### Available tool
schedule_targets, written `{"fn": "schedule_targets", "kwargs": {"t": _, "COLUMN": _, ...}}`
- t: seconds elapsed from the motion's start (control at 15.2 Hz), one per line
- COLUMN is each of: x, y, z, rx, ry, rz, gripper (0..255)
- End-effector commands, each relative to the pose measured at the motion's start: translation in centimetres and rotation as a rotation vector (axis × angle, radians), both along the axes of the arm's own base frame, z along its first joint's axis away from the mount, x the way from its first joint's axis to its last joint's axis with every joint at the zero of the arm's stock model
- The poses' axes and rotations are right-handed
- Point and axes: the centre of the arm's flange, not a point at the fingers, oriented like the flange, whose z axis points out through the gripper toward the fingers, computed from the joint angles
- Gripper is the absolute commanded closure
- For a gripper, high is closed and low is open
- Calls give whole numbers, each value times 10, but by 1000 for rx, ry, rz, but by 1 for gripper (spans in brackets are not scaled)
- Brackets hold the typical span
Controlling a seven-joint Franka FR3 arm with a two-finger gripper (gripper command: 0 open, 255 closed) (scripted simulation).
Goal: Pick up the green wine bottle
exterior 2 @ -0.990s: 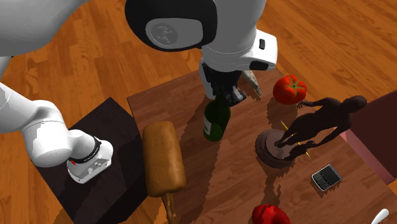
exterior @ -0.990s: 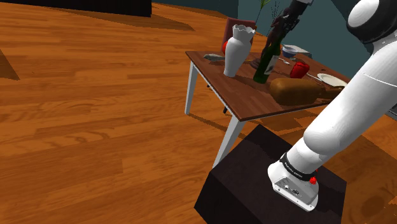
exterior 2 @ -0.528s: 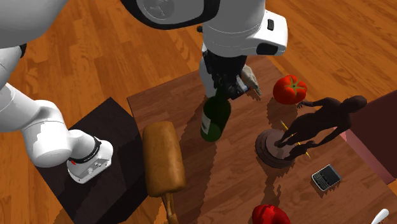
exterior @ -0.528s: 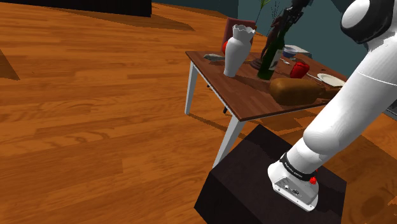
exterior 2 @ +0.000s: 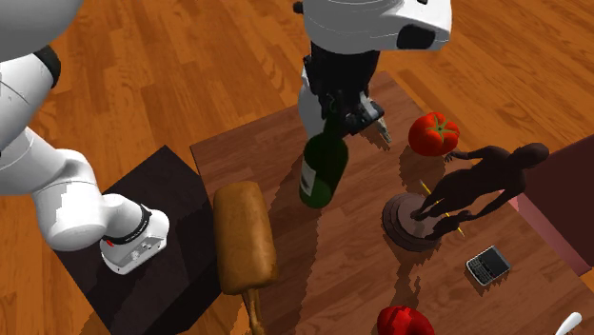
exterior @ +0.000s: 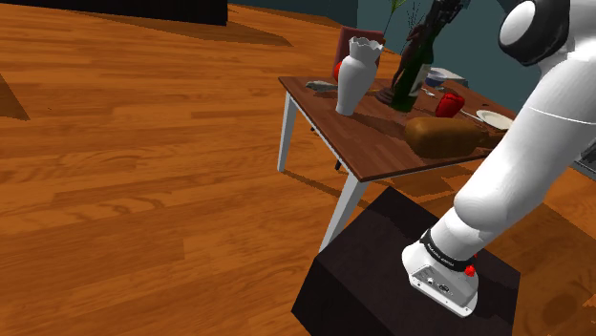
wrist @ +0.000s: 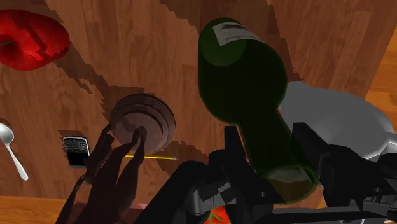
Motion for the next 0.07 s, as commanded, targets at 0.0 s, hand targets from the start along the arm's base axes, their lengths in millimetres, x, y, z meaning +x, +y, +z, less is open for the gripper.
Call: {"fn": "schedule_targets", "kwargs": {"t": 0.0, "x": 1, "y": 0, "z": 4, "rx": 0, "ry": 0, "rz": 0, "gripper": 255}}
